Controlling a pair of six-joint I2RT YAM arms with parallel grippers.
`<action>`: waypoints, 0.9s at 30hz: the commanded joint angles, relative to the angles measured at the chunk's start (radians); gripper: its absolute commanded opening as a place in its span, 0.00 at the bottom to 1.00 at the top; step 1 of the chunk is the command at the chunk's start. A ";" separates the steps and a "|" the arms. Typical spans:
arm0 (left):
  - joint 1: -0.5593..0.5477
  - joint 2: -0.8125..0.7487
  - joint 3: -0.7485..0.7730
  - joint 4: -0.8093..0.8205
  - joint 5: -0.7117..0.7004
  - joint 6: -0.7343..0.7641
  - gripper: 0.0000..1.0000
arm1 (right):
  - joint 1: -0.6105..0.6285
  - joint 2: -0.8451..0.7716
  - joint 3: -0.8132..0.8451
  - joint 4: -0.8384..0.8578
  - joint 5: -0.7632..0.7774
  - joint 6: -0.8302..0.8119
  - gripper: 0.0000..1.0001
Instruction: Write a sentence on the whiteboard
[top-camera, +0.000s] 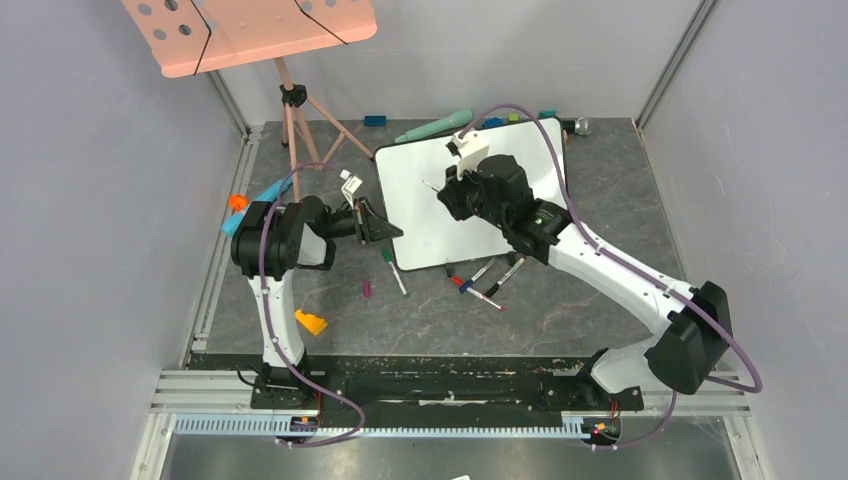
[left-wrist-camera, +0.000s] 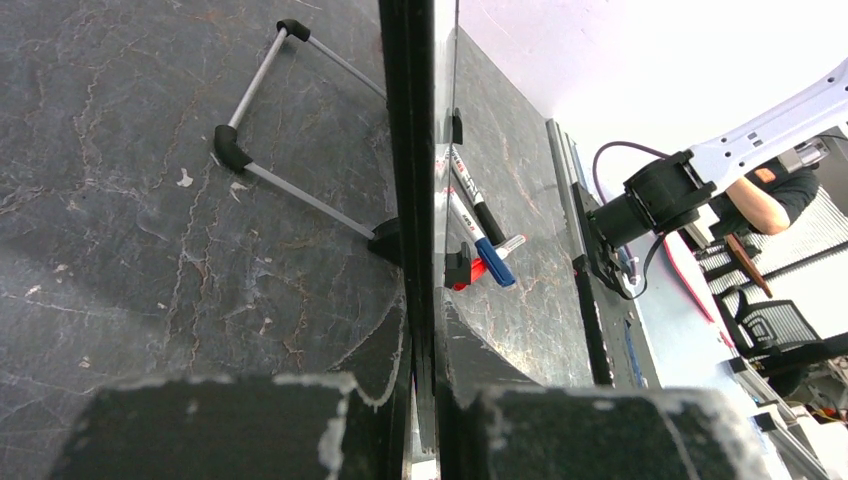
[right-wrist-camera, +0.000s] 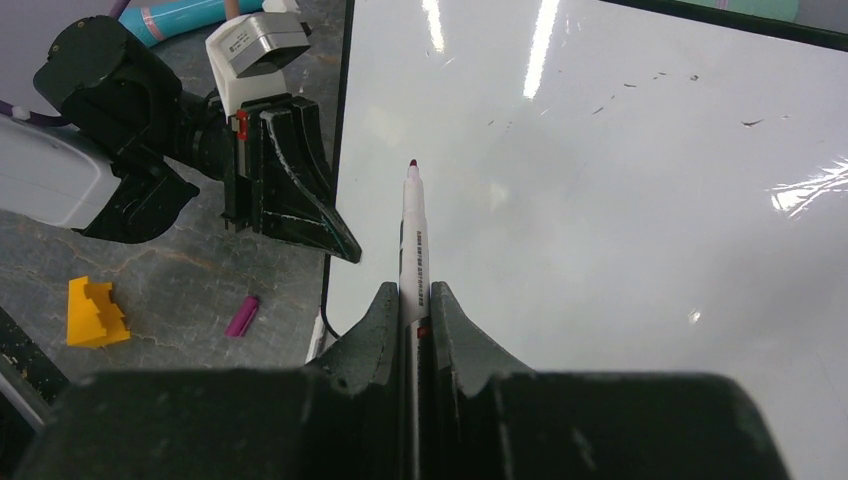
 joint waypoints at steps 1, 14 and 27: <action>0.004 -0.030 -0.022 0.108 -0.025 0.076 0.02 | 0.007 0.012 0.079 0.057 -0.001 0.002 0.00; -0.003 -0.024 -0.032 0.108 -0.049 0.076 0.02 | 0.030 0.153 0.215 0.050 -0.008 -0.003 0.00; -0.018 -0.037 -0.022 0.108 -0.032 0.032 0.03 | 0.040 0.214 0.282 0.056 0.051 0.020 0.00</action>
